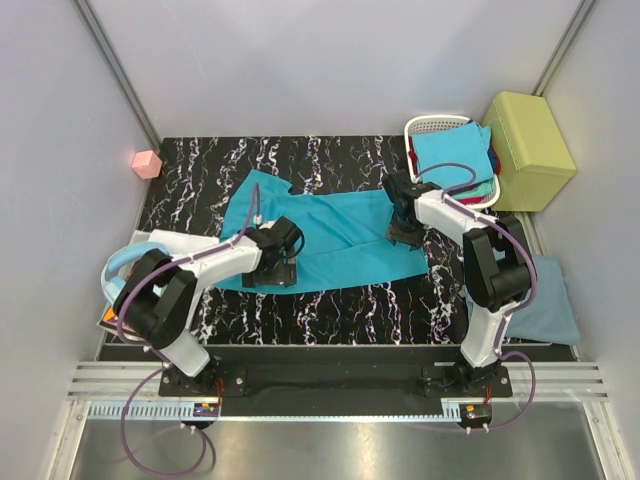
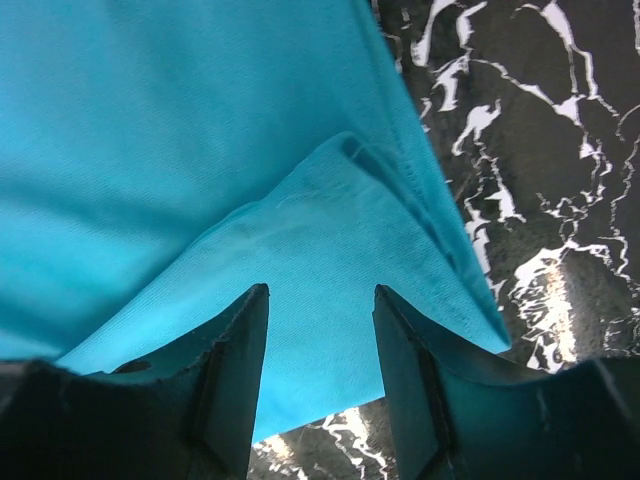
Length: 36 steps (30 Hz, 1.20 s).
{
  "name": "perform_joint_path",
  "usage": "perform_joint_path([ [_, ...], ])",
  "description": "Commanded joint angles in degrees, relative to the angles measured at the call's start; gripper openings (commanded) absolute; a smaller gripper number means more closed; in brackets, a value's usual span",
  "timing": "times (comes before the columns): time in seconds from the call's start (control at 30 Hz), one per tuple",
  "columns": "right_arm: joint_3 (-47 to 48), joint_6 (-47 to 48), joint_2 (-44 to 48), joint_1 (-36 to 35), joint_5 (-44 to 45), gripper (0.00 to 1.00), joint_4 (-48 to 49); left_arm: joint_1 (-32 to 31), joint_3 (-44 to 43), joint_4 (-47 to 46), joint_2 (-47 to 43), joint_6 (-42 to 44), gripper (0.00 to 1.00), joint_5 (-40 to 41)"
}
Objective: Fold and stack the t-shirts
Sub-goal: Fold the flattened tshirt in 1/3 of the way
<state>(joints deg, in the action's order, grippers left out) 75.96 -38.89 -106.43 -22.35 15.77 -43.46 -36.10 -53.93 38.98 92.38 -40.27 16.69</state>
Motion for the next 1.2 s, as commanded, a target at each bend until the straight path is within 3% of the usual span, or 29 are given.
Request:
perform_joint_path([
  [0.0, 2.1, -0.2, 0.3, 0.3, 3.7, 0.54, -1.3, -0.2, 0.5, 1.9, -3.5, 1.1, 0.86, 0.0],
  [0.23, -3.4, -2.3, 0.8, 0.4, 2.1, 0.52, -1.4, -0.2, 1.1, 1.9, -3.8, 1.6, 0.87, -0.9],
  [0.5, -14.9, -5.0, 7.2, 0.2, -0.8, 0.48, -0.8, -0.2, 0.9, 1.6, -3.9, 2.7, 0.87, -1.9],
  [0.8, -21.6, -8.7, 13.6, -2.1, -1.7, 0.47, -1.6, -0.5, 0.6, 1.6, -4.0, 4.1, 0.86, -2.9],
  [0.97, -17.9, -3.0, 16.5, -2.3, 0.8, 0.57, 0.0, -1.2, -1.5, 3.4, -8.9, 4.1, 0.86, 1.4],
  [1.17, 2.1, 4.5, 18.5, -2.8, -1.4, 0.63, -0.5, -2.1, -12.2, 4.2, -21.9, 6.5, 0.93, 10.1],
])
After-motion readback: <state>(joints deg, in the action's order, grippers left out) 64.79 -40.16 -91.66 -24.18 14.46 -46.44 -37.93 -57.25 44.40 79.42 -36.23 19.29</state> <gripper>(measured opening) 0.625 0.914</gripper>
